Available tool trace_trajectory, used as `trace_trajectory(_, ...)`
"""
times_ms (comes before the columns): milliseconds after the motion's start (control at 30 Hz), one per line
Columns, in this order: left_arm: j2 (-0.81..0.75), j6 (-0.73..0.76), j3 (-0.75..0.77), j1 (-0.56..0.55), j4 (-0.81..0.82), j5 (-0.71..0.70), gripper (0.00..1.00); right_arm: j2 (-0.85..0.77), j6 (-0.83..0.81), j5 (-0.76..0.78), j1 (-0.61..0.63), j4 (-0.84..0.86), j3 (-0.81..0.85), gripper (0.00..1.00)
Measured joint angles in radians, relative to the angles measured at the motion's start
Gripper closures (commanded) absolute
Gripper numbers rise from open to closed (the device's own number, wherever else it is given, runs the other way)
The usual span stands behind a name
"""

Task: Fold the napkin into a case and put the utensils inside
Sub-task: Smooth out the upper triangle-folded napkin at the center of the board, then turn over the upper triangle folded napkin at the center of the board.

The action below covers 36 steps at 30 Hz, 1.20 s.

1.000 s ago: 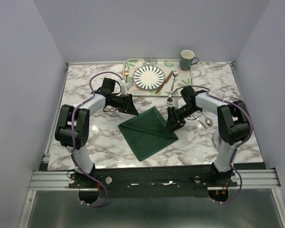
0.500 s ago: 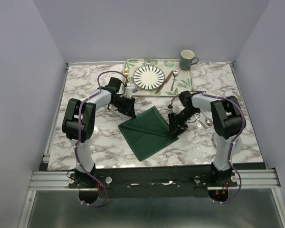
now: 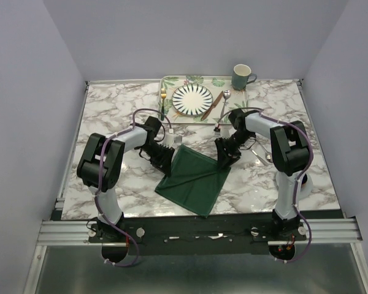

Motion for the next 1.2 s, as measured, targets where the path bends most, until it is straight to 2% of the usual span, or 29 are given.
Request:
trace_trajectory(67, -0.015, 0.013, -0.005, -0.007, -0.032, 0.001, 0.51, 0.0, -0.027, -0.001, 0.0, -0.011, 0.015, 0.45)
trace_trajectory(100, -0.028, 0.023, -0.005, -0.01, -0.046, 0.005, 0.44, -0.001, -0.039, -0.001, 0.0, -0.018, 0.022, 0.44)
trace_trajectory(200, -0.064, 0.056, 0.008, -0.003, -0.078, 0.015, 0.39, -0.021, -0.08, 0.0, 0.002, -0.044, 0.044, 0.44)
trace_trajectory(467, -0.08, 0.259, 0.264, -0.039, -0.049, 0.036, 0.4, -0.157, -0.099, 0.011, -0.023, -0.062, 0.045, 0.43)
trace_trajectory(600, 0.009, 0.384, 0.421, -0.118, -0.034, 0.064, 0.4, -0.161, -0.072, 0.01, -0.085, -0.055, 0.019, 0.43)
trace_trajectory(700, 0.134, 0.471, 0.539, -0.186, -0.036, 0.064, 0.42, -0.163, -0.041, 0.01, -0.15, -0.049, -0.017, 0.43)
trace_trajectory(967, 0.319, 0.564, 0.636, -0.295, -0.041, 0.024, 0.42, -0.186, 0.011, 0.01, -0.216, -0.032, -0.081, 0.44)
trace_trajectory(1200, 0.354, 0.628, 0.647, -0.337, -0.061, -0.032, 0.56, -0.187, 0.026, 0.01, -0.217, -0.01, -0.094, 0.43)
